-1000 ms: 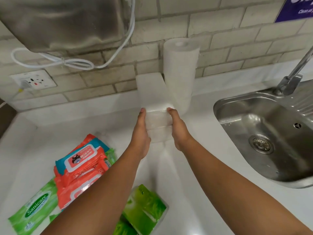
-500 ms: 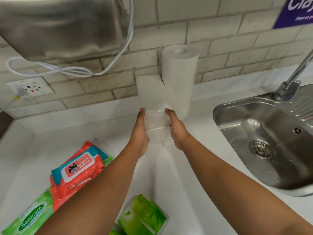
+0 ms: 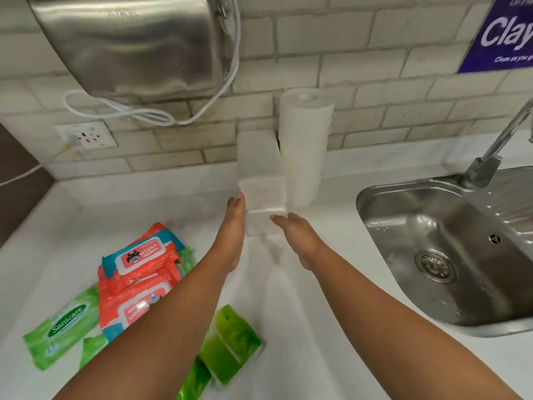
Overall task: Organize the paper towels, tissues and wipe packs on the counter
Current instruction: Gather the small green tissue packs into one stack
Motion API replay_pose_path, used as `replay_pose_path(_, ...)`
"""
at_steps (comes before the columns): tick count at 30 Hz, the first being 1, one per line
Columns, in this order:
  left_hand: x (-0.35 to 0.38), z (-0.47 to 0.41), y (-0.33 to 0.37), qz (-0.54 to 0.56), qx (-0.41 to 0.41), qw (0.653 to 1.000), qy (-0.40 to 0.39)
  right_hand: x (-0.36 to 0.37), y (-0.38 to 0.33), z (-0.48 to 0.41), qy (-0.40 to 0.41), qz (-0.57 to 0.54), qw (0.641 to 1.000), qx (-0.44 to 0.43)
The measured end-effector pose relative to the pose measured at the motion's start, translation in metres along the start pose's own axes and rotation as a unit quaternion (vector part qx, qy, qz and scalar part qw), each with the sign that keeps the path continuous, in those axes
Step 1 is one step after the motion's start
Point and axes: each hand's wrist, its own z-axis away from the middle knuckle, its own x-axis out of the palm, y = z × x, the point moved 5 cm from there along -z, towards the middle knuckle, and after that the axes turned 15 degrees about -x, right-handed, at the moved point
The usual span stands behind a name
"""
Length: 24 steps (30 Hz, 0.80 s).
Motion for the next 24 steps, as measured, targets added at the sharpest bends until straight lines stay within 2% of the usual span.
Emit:
replay_pose_path(4,-0.013,0.027,-0.015,-0.069,0.043,0.993,0.088,-0.003,0.009,0.023,-0.054,0.05,0.997,-0.011)
replay_pose_path(8,-0.028,0.054,-0.036,-0.098,0.087,0.982,0.132,0.006,0.012,0.049,-0.123,0.119,0.984,-0.037)
replay_pose_path(13,-0.051,0.1,-0.063,-0.156,0.137,0.949,0.237,0.034,0.02,0.081,-0.214,0.186,0.955,-0.083)
replay_pose_path(18,-0.084,0.133,-0.105,-0.256,0.103,0.911,0.307,0.063,0.026,0.107,-0.265,0.259,0.918,-0.141)
replay_pose_path(24,-0.12,0.163,-0.155,-0.33,0.035,0.864,0.379,0.097,0.036,0.135,-0.317,0.38,0.837,-0.234)
